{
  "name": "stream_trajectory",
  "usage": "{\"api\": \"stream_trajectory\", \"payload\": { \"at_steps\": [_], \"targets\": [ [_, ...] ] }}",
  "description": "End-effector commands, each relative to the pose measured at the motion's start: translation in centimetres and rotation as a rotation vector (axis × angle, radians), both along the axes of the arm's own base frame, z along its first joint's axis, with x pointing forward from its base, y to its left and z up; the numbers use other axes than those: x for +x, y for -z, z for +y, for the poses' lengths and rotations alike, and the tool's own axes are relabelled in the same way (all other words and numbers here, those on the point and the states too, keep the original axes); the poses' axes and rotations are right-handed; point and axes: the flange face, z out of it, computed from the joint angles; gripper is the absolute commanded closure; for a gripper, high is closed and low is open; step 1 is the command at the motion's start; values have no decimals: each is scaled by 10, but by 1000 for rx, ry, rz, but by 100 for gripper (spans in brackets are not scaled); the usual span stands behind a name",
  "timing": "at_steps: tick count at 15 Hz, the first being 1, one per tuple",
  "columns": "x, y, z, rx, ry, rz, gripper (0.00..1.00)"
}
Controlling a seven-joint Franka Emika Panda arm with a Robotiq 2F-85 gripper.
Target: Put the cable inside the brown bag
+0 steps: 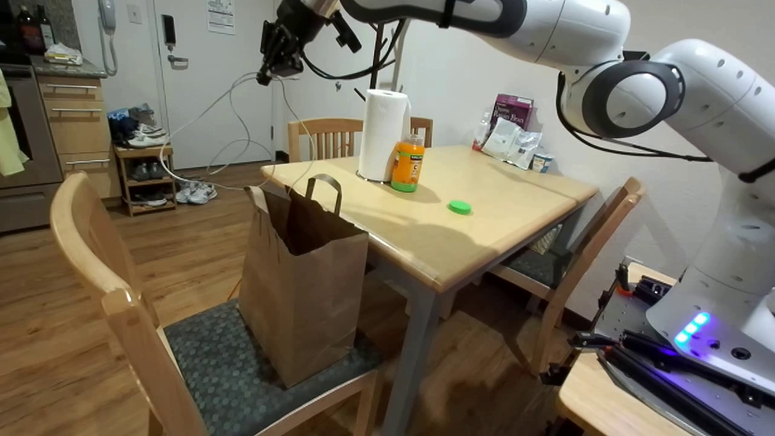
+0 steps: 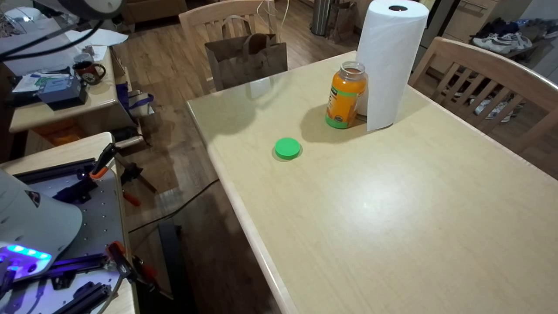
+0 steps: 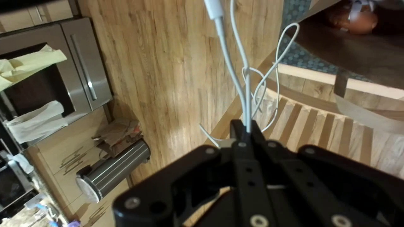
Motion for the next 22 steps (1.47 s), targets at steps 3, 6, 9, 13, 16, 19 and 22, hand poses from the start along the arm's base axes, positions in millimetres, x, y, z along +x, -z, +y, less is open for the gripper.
{"api": "stream_trajectory", "payload": {
  "at_steps": [3, 6, 9, 13, 16, 19, 22],
  "targets": [
    [-26, -16, 12, -51, -207, 141, 99],
    [-33, -22, 13, -17, -338, 185, 99],
    [-30, -13, 18, -34, -252, 152, 96],
    [-30, -10, 12, -19, -374, 200, 99],
    [-28, -15, 0, 45, -507, 235, 99],
    [-24, -21, -25, 72, -639, 280, 99],
    [-15, -34, -48, 151, -685, 264, 99]
  ]
}}
